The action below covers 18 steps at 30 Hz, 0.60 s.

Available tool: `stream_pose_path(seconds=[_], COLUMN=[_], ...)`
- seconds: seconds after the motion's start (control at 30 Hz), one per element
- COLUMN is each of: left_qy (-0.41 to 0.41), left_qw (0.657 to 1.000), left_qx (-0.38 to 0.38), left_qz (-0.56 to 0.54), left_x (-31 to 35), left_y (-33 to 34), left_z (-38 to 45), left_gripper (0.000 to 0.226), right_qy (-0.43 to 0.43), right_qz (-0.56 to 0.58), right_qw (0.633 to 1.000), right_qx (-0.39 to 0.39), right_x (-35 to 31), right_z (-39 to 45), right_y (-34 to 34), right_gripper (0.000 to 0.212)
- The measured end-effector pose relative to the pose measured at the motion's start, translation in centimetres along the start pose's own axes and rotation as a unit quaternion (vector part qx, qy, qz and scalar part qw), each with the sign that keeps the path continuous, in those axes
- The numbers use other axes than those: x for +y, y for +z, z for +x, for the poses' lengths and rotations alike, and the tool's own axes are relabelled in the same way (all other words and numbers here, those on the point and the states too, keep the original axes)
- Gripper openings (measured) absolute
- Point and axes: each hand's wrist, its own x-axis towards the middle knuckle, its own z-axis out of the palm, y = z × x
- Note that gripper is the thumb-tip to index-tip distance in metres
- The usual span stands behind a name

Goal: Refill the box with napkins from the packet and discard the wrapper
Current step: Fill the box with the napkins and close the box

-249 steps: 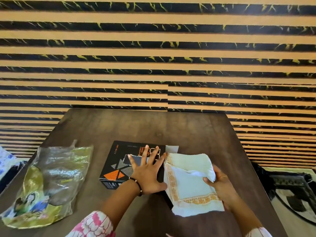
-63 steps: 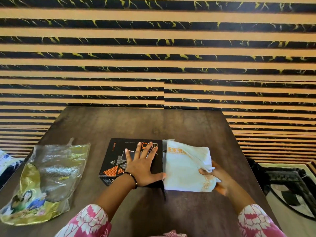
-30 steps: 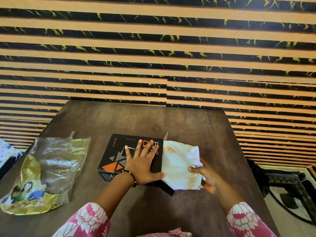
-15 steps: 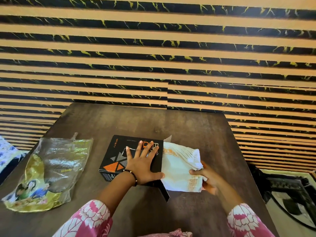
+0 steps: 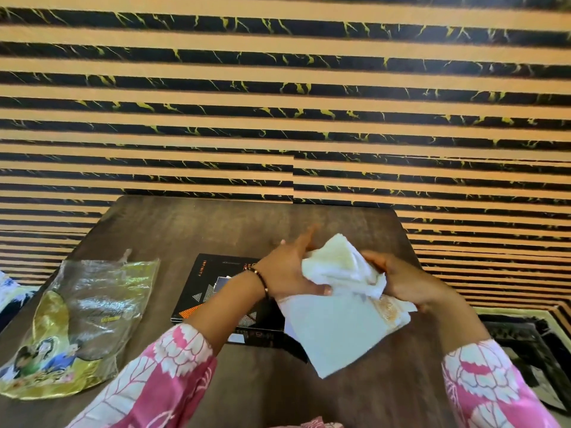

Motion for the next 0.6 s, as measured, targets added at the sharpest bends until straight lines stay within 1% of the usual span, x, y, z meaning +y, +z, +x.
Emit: stream_pose_path(seconds=[0.03,0.1,0.13,0.2,0.23,0.27,0.3,0.33,0.37,0.43,0.47,0.5,0.53,0.57,0.6], left_qy=[-0.011,-0.041,-0.058,-0.084,-0.094,-0.105,-0.117,-0.129,-0.136,-0.14,-0.143,-0.145,-0.149,-0.15,-0.15], left_qw=[0.997,0.978,0.968,0.949,0.936,0.919,0.899,0.879,0.865,0.857,0.856,0.853,0.849,0.845,0.841], left_qx=[-0.04,-0.127,-0.154,-0.163,-0.156,-0.143,-0.126,-0.104,-0.077,-0.031,-0.019,-0.014,-0.017,-0.029,-0.038], left_qz=[-0.064,-0.16,-0.192,-0.257,-0.301,-0.352,-0.403,-0.448,-0.477,-0.495,-0.497,-0.501,-0.506,-0.512,-0.519], left_x=[0.1,0.0,-0.1,-0.5,-0.7,-1.0,-1.2,-1.4,-1.6,-2.1,-2.3,-2.2,-2.2,-2.1,-2.1], left_y=[-0.4,-0.7,-0.7,-0.6,-0.5,-0.4,-0.2,0.0,0.1,0.6,0.9,1.1,1.3,1.6,1.7], left_z=[0.0,-0.3,-0.5,-0.9,-1.1,-1.2,-1.4,-1.6,-1.7,-1.8,-1.9,-1.9,-2.0,-2.0,-2.1], left_gripper=[0.098,0.068,0.058,0.043,0.04,0.04,0.041,0.042,0.04,0.042,0.045,0.046,0.046,0.045,0.047], right_qy=[-0.013,-0.016,-0.015,-0.006,0.0,0.01,0.021,0.02,0.005,0.012,0.028,0.039,0.055,0.072,0.089], right_qz=[-0.024,-0.001,0.027,0.137,0.209,0.294,0.372,0.436,0.47,0.488,0.494,0.499,0.499,0.489,0.468], right_qw=[0.999,0.998,0.996,0.986,0.975,0.955,0.928,0.9,0.883,0.873,0.869,0.866,0.865,0.869,0.879], right_qx=[-0.024,-0.063,-0.08,-0.092,-0.075,-0.039,0.001,0.022,0.016,-0.01,-0.013,-0.015,-0.012,-0.003,0.003], right_x=[-0.4,-0.7,-0.7,-0.5,0.2,0.8,1.8,2.8,3.8,4.7,4.8,4.9,5.0,5.0,4.7], right_z=[-0.1,-0.2,-0.4,-0.5,-0.5,-0.6,-0.7,-0.9,-1.0,-1.2,-1.3,-1.2,-1.1,-0.9,-0.8], right_y=[-0.6,-1.7,-2.2,-2.7,-2.6,-2.3,-2.0,-1.5,-0.8,0.9,1.7,2.3,2.7,3.1,3.4], right_gripper=[0.033,0.045,0.051,0.054,0.053,0.053,0.058,0.064,0.073,0.086,0.087,0.082,0.071,0.057,0.049])
